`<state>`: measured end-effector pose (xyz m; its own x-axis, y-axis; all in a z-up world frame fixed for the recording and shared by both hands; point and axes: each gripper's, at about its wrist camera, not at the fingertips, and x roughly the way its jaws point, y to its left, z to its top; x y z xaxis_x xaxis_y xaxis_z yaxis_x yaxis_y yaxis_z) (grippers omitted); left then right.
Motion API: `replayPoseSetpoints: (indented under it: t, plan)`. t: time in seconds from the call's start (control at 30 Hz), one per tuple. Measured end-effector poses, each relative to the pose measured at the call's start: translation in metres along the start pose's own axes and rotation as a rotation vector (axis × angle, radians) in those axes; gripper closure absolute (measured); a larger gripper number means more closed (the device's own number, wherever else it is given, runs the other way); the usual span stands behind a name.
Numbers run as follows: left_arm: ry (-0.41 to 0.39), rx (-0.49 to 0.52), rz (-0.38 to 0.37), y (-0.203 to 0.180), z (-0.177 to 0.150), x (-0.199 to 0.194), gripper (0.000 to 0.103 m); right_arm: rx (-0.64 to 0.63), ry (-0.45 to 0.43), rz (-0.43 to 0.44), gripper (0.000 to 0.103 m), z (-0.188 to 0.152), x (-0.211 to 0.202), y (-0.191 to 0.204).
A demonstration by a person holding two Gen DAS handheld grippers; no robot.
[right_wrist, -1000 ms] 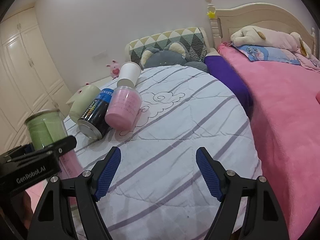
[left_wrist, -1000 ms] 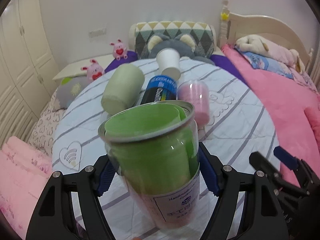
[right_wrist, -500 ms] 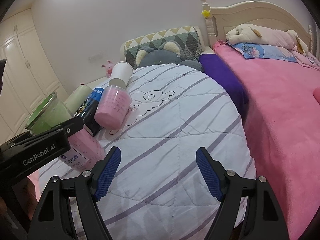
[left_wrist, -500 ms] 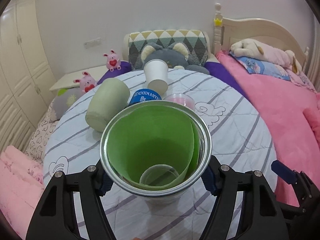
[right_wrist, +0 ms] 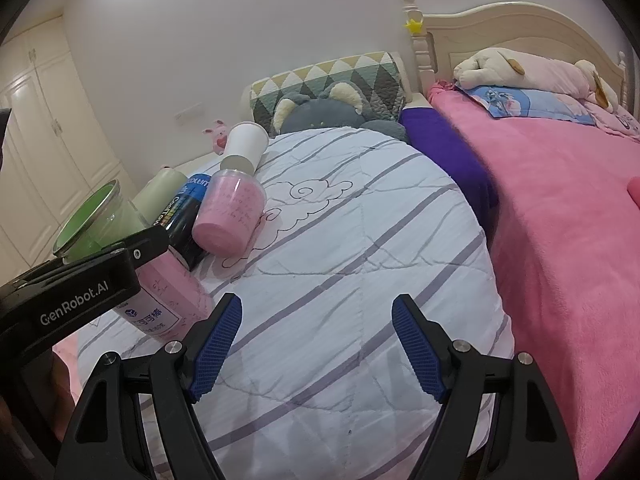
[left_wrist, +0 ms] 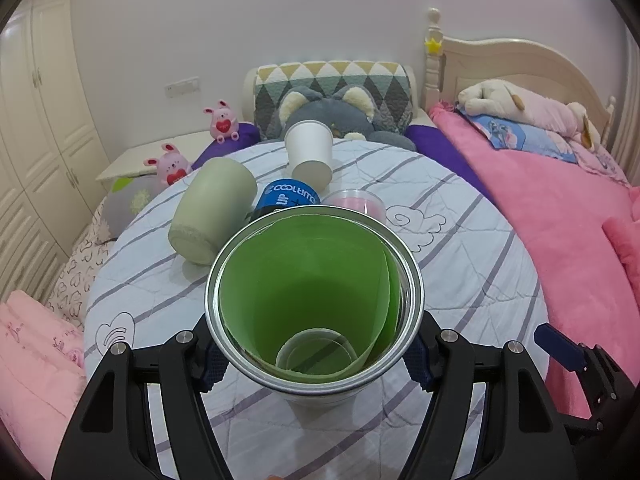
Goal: Flip cup upright
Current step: 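Lower the upright jar onto the bed cover and open the left gripper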
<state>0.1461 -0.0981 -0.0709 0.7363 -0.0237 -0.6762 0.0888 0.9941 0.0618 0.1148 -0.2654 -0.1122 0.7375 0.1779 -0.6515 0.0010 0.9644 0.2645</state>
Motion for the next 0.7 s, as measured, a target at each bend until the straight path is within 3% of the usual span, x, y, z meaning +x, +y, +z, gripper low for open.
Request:
replayPoseSetpoints:
  t: [0.2, 0.37, 0.7]
  plan:
    - [-0.024, 0.004, -0.004, 0.001, -0.002, -0.005, 0.012, -0.004, -0.002, 0.002, 0.024, -0.001, -0.002, 0.004]
    - [-0.025, 0.003, 0.005, 0.005, -0.003, -0.007, 0.006, -0.015, -0.004, 0.003, 0.024, -0.001, -0.004, 0.010]
    - [-0.039, -0.008, -0.003, 0.015, -0.005, -0.017, 0.005, -0.028, -0.008, 0.003, 0.024, 0.001, -0.008, 0.019]
